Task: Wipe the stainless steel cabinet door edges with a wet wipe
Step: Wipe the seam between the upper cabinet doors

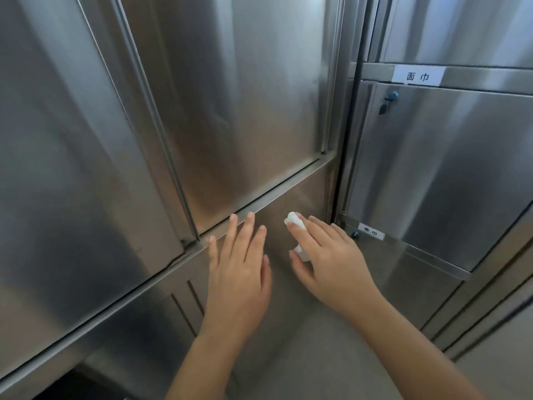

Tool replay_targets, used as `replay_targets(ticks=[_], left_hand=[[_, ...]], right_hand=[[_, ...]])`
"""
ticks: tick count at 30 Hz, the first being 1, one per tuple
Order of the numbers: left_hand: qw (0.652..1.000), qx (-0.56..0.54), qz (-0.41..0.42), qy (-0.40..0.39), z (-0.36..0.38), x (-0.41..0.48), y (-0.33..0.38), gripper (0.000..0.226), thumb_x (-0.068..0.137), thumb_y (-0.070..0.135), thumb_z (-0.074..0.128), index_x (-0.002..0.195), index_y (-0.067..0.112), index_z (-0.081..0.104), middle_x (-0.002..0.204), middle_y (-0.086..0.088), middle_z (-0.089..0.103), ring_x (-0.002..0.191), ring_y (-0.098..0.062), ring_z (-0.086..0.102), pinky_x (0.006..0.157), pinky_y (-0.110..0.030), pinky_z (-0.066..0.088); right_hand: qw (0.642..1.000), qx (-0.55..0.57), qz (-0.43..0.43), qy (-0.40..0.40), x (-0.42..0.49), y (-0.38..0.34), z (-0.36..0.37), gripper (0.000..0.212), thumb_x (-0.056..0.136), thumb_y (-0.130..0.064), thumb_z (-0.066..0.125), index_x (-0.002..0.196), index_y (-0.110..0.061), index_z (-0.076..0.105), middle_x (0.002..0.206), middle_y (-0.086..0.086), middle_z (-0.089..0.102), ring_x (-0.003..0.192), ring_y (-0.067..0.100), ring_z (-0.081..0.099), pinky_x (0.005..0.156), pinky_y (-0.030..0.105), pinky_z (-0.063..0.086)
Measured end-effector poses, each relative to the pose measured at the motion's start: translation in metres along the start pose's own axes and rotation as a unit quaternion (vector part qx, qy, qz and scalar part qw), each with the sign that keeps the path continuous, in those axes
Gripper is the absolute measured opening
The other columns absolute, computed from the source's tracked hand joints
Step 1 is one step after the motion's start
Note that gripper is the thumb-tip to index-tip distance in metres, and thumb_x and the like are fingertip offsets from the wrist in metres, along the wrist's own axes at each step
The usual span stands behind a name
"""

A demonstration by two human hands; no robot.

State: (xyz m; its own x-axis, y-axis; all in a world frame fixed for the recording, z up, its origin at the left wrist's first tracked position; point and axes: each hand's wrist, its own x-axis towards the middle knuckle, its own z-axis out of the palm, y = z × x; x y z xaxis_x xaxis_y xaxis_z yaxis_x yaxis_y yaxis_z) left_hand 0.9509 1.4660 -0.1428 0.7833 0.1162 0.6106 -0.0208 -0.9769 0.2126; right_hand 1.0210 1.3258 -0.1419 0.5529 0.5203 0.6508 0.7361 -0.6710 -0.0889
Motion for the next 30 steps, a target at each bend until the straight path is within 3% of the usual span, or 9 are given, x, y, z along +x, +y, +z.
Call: replay_targets(ticks=[2, 6, 10, 15, 19, 24, 30], left_hand=[[1.0, 0.012, 0.001, 0.014, -0.004, 0.02, -0.007, 0.044, 0.087, 0.019, 0.036, 0.119, 0.002, 0.061, 0.136, -0.015, 0.05, 0.129, -0.037, 0.04, 0.099, -0.058, 0.018], [0.997, 0.039, 0.009, 0.06, -0.009, 0.049, -0.008, 0.036, 0.086, 0.008, 0.053, 0.121, 0.003, 0.059, 0.138, -0.016, 0.047, 0.132, -0.038, 0.035, 0.099, -0.058, 0.014], [0.99, 0.1, 0.007, 0.098, -0.018, 0.08, -0.009, 0.042, 0.085, 0.014, 0.043, 0.123, 0.004, 0.059, 0.141, -0.016, 0.044, 0.134, -0.037, 0.033, 0.101, -0.056, 0.018], [0.975, 0.172, -0.03, 0.14, -0.037, 0.115, -0.009, 0.046, 0.085, 0.017, 0.038, 0.123, 0.003, 0.058, 0.143, -0.016, 0.041, 0.136, -0.038, 0.029, 0.103, -0.059, 0.022], [0.956, 0.231, -0.052, 0.175, -0.053, 0.138, -0.011, 0.041, 0.083, 0.01, 0.049, 0.122, 0.002, 0.058, 0.144, -0.016, 0.039, 0.136, -0.038, 0.028, 0.102, -0.061, 0.023], [0.927, 0.278, -0.085, 0.236, -0.076, 0.157, -0.019, 0.046, 0.079, 0.005, 0.056, 0.125, 0.003, 0.056, 0.146, -0.016, 0.035, 0.137, -0.037, 0.019, 0.104, -0.057, 0.012], [0.894, 0.348, -0.088, 0.269, -0.116, 0.174, -0.034, 0.055, 0.077, 0.006, 0.053, 0.131, 0.003, 0.05, 0.148, -0.016, 0.032, 0.137, -0.036, 0.016, 0.104, -0.056, 0.011]], right_hand=[[1.0, 0.008, -0.016, 0.015, 0.023, 0.002, 0.005, 0.042, 0.075, -0.015, 0.072, 0.114, -0.003, 0.065, 0.117, 0.01, 0.065, 0.106, 0.03, 0.063, 0.082, 0.043, 0.053], [0.997, 0.035, -0.049, 0.047, 0.06, 0.009, 0.004, 0.037, 0.083, -0.02, 0.057, 0.115, -0.005, 0.064, 0.118, 0.009, 0.064, 0.108, 0.029, 0.062, 0.085, 0.042, 0.052], [0.993, 0.062, -0.081, 0.064, 0.103, 0.019, -0.002, 0.043, 0.086, -0.026, 0.045, 0.12, -0.006, 0.062, 0.124, 0.009, 0.061, 0.113, 0.03, 0.059, 0.088, 0.045, 0.051], [0.984, 0.108, -0.122, 0.078, 0.153, 0.027, -0.011, 0.042, 0.085, -0.022, 0.053, 0.123, -0.005, 0.06, 0.128, 0.012, 0.058, 0.117, 0.032, 0.056, 0.091, 0.046, 0.048], [0.974, 0.143, -0.164, 0.069, 0.189, 0.03, -0.014, 0.048, 0.086, -0.018, 0.059, 0.131, -0.005, 0.052, 0.138, 0.012, 0.05, 0.125, 0.033, 0.048, 0.096, 0.049, 0.042], [0.957, 0.157, -0.226, 0.097, 0.24, 0.024, -0.019, 0.053, 0.086, -0.016, 0.06, 0.135, -0.004, 0.047, 0.142, 0.014, 0.044, 0.128, 0.035, 0.044, 0.095, 0.05, 0.042], [0.939, 0.166, -0.272, 0.129, 0.292, -0.01, -0.031, 0.054, 0.089, -0.02, 0.055, 0.139, -0.006, 0.042, 0.145, 0.012, 0.04, 0.132, 0.033, 0.039, 0.098, 0.047, 0.04]])
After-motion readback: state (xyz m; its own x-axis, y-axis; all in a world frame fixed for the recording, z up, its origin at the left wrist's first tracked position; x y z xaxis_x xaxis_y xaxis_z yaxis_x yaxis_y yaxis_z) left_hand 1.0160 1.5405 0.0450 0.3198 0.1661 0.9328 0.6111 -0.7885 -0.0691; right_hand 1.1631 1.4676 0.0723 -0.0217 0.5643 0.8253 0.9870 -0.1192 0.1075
